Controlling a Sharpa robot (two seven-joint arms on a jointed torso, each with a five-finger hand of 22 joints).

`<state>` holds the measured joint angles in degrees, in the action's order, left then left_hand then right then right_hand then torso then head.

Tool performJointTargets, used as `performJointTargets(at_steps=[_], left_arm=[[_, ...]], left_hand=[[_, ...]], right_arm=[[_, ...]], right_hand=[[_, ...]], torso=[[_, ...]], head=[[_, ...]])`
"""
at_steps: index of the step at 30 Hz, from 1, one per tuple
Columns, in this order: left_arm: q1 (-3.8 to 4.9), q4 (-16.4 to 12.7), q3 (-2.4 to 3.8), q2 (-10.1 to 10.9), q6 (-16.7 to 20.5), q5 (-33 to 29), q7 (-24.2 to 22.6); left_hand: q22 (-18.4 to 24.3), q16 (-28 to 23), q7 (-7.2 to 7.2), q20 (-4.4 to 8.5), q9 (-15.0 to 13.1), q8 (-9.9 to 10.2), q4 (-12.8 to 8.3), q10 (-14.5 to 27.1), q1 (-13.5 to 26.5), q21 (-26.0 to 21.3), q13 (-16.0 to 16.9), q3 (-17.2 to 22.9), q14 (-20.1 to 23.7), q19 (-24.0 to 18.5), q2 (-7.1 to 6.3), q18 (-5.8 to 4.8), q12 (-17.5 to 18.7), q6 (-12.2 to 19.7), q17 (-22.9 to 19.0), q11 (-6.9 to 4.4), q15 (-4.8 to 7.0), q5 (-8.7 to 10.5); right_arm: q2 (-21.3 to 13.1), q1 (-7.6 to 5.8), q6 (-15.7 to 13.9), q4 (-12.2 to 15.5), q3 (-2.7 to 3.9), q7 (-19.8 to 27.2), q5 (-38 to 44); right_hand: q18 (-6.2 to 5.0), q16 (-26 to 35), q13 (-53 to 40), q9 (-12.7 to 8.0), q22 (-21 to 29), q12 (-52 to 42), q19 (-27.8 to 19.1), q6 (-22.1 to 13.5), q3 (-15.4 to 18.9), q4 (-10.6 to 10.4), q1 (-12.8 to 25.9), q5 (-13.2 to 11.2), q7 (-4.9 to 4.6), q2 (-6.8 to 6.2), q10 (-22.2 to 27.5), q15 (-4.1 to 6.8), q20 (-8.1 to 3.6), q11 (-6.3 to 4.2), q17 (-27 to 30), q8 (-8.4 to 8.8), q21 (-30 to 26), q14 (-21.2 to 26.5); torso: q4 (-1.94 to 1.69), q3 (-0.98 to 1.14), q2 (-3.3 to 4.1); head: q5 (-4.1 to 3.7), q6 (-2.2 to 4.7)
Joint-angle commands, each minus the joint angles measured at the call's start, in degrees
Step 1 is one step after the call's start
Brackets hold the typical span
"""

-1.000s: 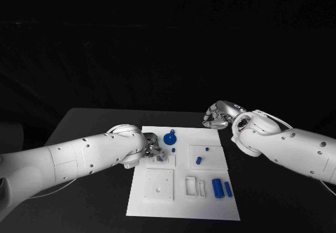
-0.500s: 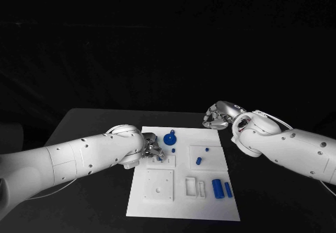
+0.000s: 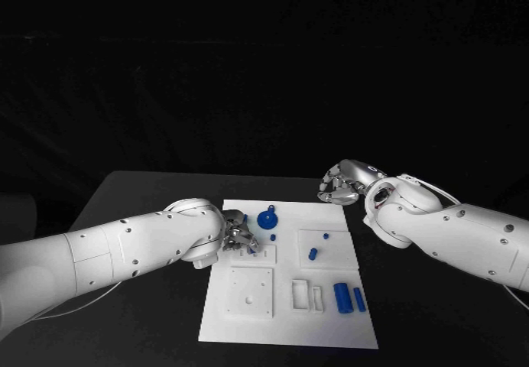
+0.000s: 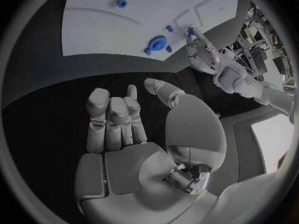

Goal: Assemble the parts on the task board

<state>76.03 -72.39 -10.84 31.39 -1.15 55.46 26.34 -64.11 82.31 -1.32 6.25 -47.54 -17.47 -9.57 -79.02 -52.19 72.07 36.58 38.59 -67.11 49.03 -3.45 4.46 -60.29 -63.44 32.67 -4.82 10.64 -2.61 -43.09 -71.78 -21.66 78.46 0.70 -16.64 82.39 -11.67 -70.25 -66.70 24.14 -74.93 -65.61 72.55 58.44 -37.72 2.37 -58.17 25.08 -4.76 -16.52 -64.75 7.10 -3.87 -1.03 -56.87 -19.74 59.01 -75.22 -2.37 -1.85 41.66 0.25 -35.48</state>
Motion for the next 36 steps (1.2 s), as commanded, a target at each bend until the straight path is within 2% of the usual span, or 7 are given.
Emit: performJointTargets(at_steps=[1,6,13,18,24,30,36], left_arm=[[0.12,-1.2,0.91,1.0,0.7,-5.4,-2.5],[0.14,-2.9,2.01,3.7,0.2,-15.2,-8.3],[0.14,-4.4,2.17,6.8,-1.0,-26.0,-17.0],[0.07,-5.5,2.13,8.3,-1.5,-28.9,-21.7],[-0.17,-6.3,2.04,9.5,-1.2,-31.1,-26.0],[-0.46,-6.9,1.97,10.1,-1.6,-31.4,-26.5],[-0.54,-7.2,1.94,10.3,-2.1,-31.4,-26.3]], left_hand=[[0.1,0.1,0.08,8.98,-0.1,0.0,-0.9,2.8,-2.6,0.3,0.0,1.3,0.6,-0.3,2.01,0.21,-0.1,-0.1,0.0,-0.39,0.55,-0.15],[0.1,0.2,0.07,8.97,-0.1,0.1,-1.1,2.7,-2.7,0.3,0.0,1.4,0.6,-0.3,2.08,0.2,-0.1,-0.1,0.0,-0.38,0.53,-0.15],[0.4,0.0,-0.2,8.82,0.0,0.4,-1.1,3.0,-2.5,0.1,-0.2,1.4,0.9,-0.8,2.16,0.03,0.1,0.4,-0.1,-0.1,0.26,-0.15],[0.5,-0.2,-0.33,8.75,0.1,0.6,-1.1,3.2,-2.4,0.0,-0.3,1.2,1.1,-1.0,2.17,-0.05,0.3,0.6,-0.2,0.03,0.15,-0.15],[0.8,-0.3,-0.82,8.69,0.5,1.7,-1.5,3.4,-2.9,-0.1,-0.4,1.3,1.4,-1.3,2.46,-0.13,0.3,2.1,-0.2,0.49,-0.25,-0.16],[0.9,-0.2,-1.03,8.66,0.7,2.0,-1.7,3.5,-3.3,-0.1,-0.4,1.4,1.5,-1.5,2.61,-0.17,0.2,2.6,-0.2,0.69,-0.44,-0.16],[0.9,-0.2,-1.06,8.64,0.7,2.1,-1.8,3.6,-3.4,-0.1,-0.4,1.4,1.5,-1.5,2.62,-0.2,0.2,2.6,-0.2,0.73,-0.49,-0.16]], right_arm=[[-0.1,0.03,0.5,0.5,0.0,3.2,-1.0],[-0.1,0.13,0.3,1.8,-0.13,9.5,-1.4],[-0.4,0.4,0.5,4.8,-1.13,17.1,-1.3],[-0.5,0.77,0.7,7.0,-2.44,20.5,-1.2],[-0.3,1.48,0.0,8.6,-3.52,21.8,0.4],[-0.1,1.76,0.0,10.0,-3.8,22.4,0.5],[0.0,1.86,-1.7,10.2,-3.88,22.4,0.5]], right_hand=[[-3.33,0.3,0.1,-0.1,-0.4,0.4,-0.1,0.0,0.3,0.2,-0.1,0.2,-0.66,0.31,0.6,0.05,-0.48,0.03,-0.1,0.34,-0.2,0.0],[-3.33,0.3,0.0,-0.3,-0.5,0.3,-0.2,-1.3,0.4,1.6,-1.3,-0.9,-1.05,0.46,0.7,-0.27,-0.56,0.4,-0.1,1.0,-0.3,0.0],[-3.33,0.5,0.0,-0.5,-0.7,0.3,-0.8,-2.9,0.9,6.3,-4.2,-6.7,-1.72,1.39,1.0,-0.92,-0.22,1.04,-0.2,1.67,-0.4,0.3],[-3.33,0.5,0.0,-0.7,-0.8,0.2,-1.3,-4.9,4.1,10.0,-4.3,-6.5,-2.55,2.66,1.5,-1.67,0.06,1.86,-0.4,2.56,-0.4,0.7],[-3.33,0.6,0.0,-0.7,-0.8,0.2,-1.6,-5.8,5.1,11.8,-4.7,-6.2,-2.82,3.15,1.9,-1.91,0.23,2.1,-0.5,2.89,-0.6,0.9],[-3.33,0.6,0.0,-0.9,-0.8,0.3,-1.7,-6.6,5.8,12.6,-4.6,-6.0,-3.09,3.21,2.2,-2.13,0.3,2.35,-0.5,3.3,-0.7,1.0],[-3.33,0.6,0.0,-1.1,-0.8,0.3,-1.8,-7.6,6.4,13.1,-4.5,-5.8,-3.41,3.44,2.4,-2.41,0.32,2.66,-0.6,3.73,-0.8,1.1]], torso=[[-0.1,-0.04,-0.03],[-0.17,-0.01,-0.09],[-0.18,-0.07,-0.08],[-0.04,-0.15,0.03],[-0.17,-0.06,0.0],[-0.24,-0.07,0.0],[-0.04,-0.03,0.03]], head=[[-0.19,0.06],[-0.39,0.23],[-0.55,0.8],[-0.68,1.38],[-0.63,1.69],[-0.54,1.9],[-0.31,2.06]])
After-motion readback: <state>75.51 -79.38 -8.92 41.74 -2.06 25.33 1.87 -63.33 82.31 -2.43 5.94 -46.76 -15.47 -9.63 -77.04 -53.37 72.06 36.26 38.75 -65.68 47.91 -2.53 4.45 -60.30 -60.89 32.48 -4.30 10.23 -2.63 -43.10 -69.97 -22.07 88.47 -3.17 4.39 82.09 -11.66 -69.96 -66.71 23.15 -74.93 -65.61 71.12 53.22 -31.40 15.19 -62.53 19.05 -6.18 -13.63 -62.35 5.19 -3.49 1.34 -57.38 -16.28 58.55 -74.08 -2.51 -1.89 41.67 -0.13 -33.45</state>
